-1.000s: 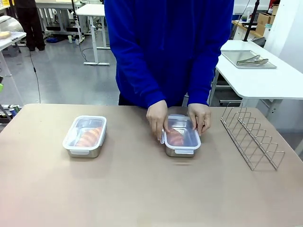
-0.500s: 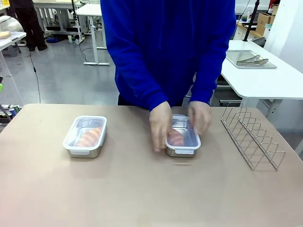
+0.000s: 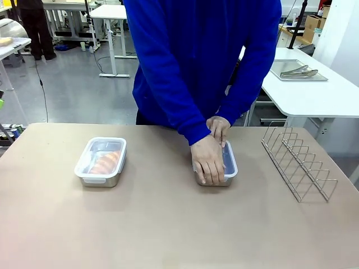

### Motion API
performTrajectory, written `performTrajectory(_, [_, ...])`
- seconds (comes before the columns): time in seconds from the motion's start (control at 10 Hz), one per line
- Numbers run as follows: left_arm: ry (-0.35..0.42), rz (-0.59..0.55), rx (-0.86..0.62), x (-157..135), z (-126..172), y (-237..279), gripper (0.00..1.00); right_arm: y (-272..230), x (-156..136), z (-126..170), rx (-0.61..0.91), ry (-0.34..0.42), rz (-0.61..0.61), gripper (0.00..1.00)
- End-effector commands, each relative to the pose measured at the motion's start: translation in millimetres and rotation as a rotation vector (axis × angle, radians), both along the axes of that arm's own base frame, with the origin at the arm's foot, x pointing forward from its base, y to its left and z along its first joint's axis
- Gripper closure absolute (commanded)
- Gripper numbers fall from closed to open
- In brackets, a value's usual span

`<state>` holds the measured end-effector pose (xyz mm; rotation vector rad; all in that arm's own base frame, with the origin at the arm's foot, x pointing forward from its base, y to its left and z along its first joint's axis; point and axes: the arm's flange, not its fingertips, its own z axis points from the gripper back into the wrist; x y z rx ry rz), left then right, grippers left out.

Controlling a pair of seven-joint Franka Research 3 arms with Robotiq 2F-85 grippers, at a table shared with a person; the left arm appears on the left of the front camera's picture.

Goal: Place the bread in airtight containers.
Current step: Release when the human grabs the Airtight Container lid.

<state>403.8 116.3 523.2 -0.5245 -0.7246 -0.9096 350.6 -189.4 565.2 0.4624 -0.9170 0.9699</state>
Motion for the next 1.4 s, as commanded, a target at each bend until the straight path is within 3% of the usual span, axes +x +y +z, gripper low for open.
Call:
performTrajectory(0.0, [-0.004, -0.017, 0.009, -1.2, 1.5, -0.5, 0.0, 0.1, 1.2, 4.1, 0.014, -0.005, 0.003, 0.0])
performTrajectory(1.3, [-0.004, -0.017, 0.009, -1.2, 1.5, -0.5, 0.0, 0.1, 1.2, 4.1, 0.014, -0.005, 0.003, 0.0])
